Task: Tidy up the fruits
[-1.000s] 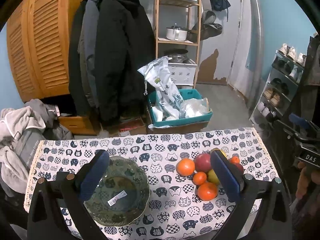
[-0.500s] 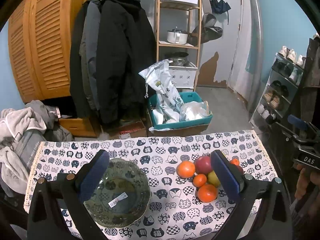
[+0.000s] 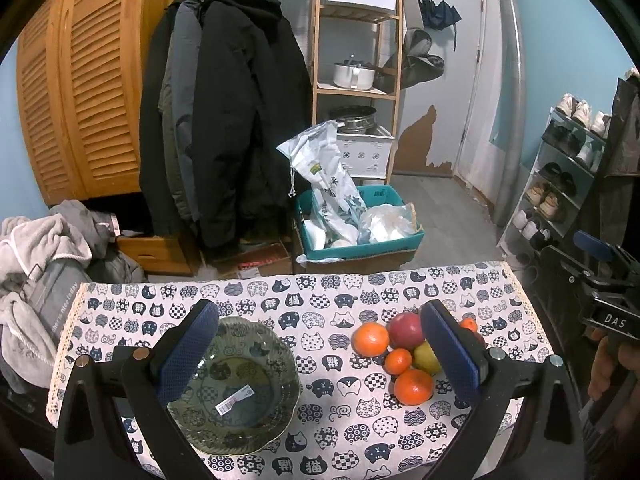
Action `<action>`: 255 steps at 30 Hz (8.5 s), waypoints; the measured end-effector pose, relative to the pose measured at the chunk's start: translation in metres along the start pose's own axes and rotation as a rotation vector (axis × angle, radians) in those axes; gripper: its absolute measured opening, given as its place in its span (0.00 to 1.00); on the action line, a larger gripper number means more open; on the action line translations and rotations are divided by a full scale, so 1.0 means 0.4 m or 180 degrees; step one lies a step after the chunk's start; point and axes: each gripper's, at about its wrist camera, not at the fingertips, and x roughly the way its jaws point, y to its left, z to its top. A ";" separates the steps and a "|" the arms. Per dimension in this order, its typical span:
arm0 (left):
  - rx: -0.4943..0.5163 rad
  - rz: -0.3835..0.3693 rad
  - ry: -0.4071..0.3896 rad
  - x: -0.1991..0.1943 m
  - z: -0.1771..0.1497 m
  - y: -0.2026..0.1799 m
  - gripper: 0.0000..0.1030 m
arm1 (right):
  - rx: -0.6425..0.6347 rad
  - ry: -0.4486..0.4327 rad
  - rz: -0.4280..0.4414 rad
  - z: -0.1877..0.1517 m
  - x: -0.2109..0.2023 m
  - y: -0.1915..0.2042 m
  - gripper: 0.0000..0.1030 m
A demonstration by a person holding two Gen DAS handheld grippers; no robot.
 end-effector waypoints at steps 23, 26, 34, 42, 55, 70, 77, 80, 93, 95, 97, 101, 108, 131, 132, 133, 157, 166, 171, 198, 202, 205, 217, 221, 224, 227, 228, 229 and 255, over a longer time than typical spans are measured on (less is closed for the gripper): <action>-0.0002 -0.0006 -0.0017 -0.004 -0.002 -0.003 0.99 | 0.0004 0.0022 -0.0019 -0.003 0.002 -0.005 0.97; 0.0001 -0.0004 -0.0019 -0.004 -0.001 -0.003 0.99 | 0.0000 0.0019 -0.0019 -0.003 0.001 -0.004 0.97; -0.0003 -0.0007 -0.0016 -0.003 -0.001 -0.003 0.99 | -0.0003 0.0020 -0.0019 -0.002 0.002 -0.002 0.97; 0.0028 -0.0019 -0.0007 -0.004 -0.002 -0.013 0.99 | 0.0008 0.0043 -0.0043 -0.006 0.003 -0.027 0.97; 0.0085 -0.0085 0.0323 0.107 -0.031 -0.033 0.99 | 0.0023 0.0187 -0.0174 -0.030 0.049 -0.061 0.97; 0.0085 -0.0188 0.0983 0.335 -0.113 -0.089 0.99 | 0.0269 0.0966 -0.0322 -0.152 0.232 -0.163 0.97; 0.0120 -0.0148 0.1174 0.425 -0.134 -0.108 0.99 | 0.0543 0.1414 -0.0368 -0.242 0.338 -0.225 0.97; 0.0117 -0.0197 0.1229 0.456 -0.137 -0.111 0.99 | 0.0621 0.1566 -0.0392 -0.274 0.377 -0.238 0.97; -0.0016 -0.0252 0.1625 0.618 -0.176 -0.124 0.99 | 0.0794 0.1958 -0.0388 -0.372 0.483 -0.272 0.96; 0.0004 -0.0244 0.1640 0.632 -0.176 -0.130 0.99 | 0.0816 0.1994 -0.0387 -0.382 0.493 -0.278 0.96; 0.0013 -0.0255 0.1651 0.645 -0.175 -0.136 0.99 | 0.0860 0.2030 -0.0380 -0.392 0.502 -0.284 0.96; 0.0004 -0.0284 0.1694 0.675 -0.176 -0.148 0.99 | 0.0983 0.2125 -0.0339 -0.418 0.523 -0.295 0.94; -0.0001 -0.0338 0.1774 0.723 -0.186 -0.166 0.99 | 0.1310 0.2251 -0.0139 -0.469 0.551 -0.312 0.93; -0.0111 -0.0717 0.1963 0.796 -0.256 -0.174 0.62 | 0.1172 0.2122 -0.0003 -0.456 0.564 -0.296 0.68; -0.0091 -0.0698 0.1949 0.793 -0.256 -0.175 0.62 | 0.1144 0.2107 -0.0016 -0.453 0.560 -0.295 0.68; -0.0067 -0.0683 0.1934 0.789 -0.256 -0.176 0.62 | 0.1112 0.2086 -0.0032 -0.449 0.556 -0.293 0.68; 0.0065 -0.0588 0.1311 0.542 -0.172 -0.147 0.62 | 0.0480 0.1394 -0.0149 -0.304 0.412 -0.194 0.67; 0.0114 -0.0554 0.1046 0.444 -0.147 -0.134 0.62 | 0.0352 0.1114 -0.0006 -0.232 0.348 -0.138 0.67; 0.0192 -0.0564 0.0899 0.385 -0.131 -0.137 0.62 | 0.0278 0.0974 0.0076 -0.196 0.313 -0.101 0.67; 0.0112 -0.0613 0.0581 0.233 -0.092 -0.063 0.62 | 0.0047 0.0603 0.0512 -0.077 0.209 0.073 0.67; 0.0083 -0.0590 0.0562 0.225 -0.090 -0.044 0.62 | 0.0011 0.0601 0.0556 -0.071 0.216 0.097 0.68; 0.0044 -0.0574 0.0558 0.221 -0.089 -0.027 0.62 | -0.0016 0.0605 0.0592 -0.065 0.223 0.121 0.67; -0.0150 -0.0495 0.0571 0.211 -0.098 0.058 0.62 | -0.0142 0.0676 0.0740 -0.044 0.263 0.220 0.67; -0.0240 -0.0449 0.0572 0.208 -0.107 0.102 0.62 | -0.0215 0.0688 0.0811 -0.038 0.278 0.262 0.67; -0.0320 -0.0400 0.0587 0.209 -0.114 0.137 0.62 | -0.0269 0.0721 0.0857 -0.040 0.293 0.298 0.67; -0.0407 -0.0339 0.0603 0.209 -0.122 0.177 0.62 | -0.0312 0.0770 0.0919 -0.042 0.313 0.336 0.67; -0.0429 -0.0324 0.0604 0.209 -0.125 0.188 0.62 | -0.0329 0.0785 0.0937 -0.042 0.319 0.348 0.67; -0.0456 -0.0302 0.0604 0.208 -0.129 0.201 0.62 | -0.0341 0.0794 0.0945 -0.043 0.323 0.356 0.67; -0.0889 0.0248 0.1145 0.334 -0.290 0.443 0.62 | -0.0546 0.1444 0.1301 -0.136 0.526 0.615 0.68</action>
